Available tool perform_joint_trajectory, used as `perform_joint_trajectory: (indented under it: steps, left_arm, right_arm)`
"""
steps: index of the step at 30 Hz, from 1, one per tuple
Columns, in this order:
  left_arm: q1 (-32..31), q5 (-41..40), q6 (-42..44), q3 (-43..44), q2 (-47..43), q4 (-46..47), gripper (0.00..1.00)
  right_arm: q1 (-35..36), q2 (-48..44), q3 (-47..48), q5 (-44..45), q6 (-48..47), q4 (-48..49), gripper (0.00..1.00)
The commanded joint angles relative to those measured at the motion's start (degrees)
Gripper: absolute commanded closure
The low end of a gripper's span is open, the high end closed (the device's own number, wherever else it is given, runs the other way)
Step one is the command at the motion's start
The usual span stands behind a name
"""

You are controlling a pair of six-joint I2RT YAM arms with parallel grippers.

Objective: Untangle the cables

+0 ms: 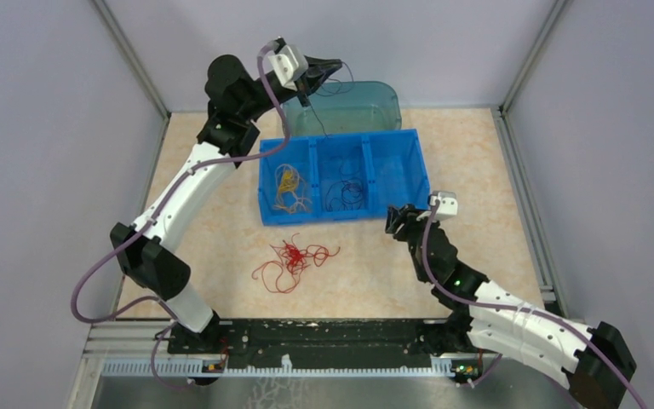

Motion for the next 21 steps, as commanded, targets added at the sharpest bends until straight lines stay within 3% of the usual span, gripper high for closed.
perform_joint_trajectory:
  steps: [1,10,21]
  left_arm:
    - [-0.33,1.20,-0.03,-1.93,1.36,-1.03,1.00]
    - [-0.34,-0.31,5.50,-10.50,2.98,-3.09,1.00]
    - [-0.63,-0.85,6.71,-6.12,5.02,-2.30,1.00]
  right_arm:
    - [-0.28,-1.26,2.89,0.21,0.02,0.88,0.49]
    - [-0.44,-3.16,2.87,1.10,-0.89,0.35,0.49]
    - [-0.96,-3.16,1.96,1.02,-0.96,0.60,0.49]
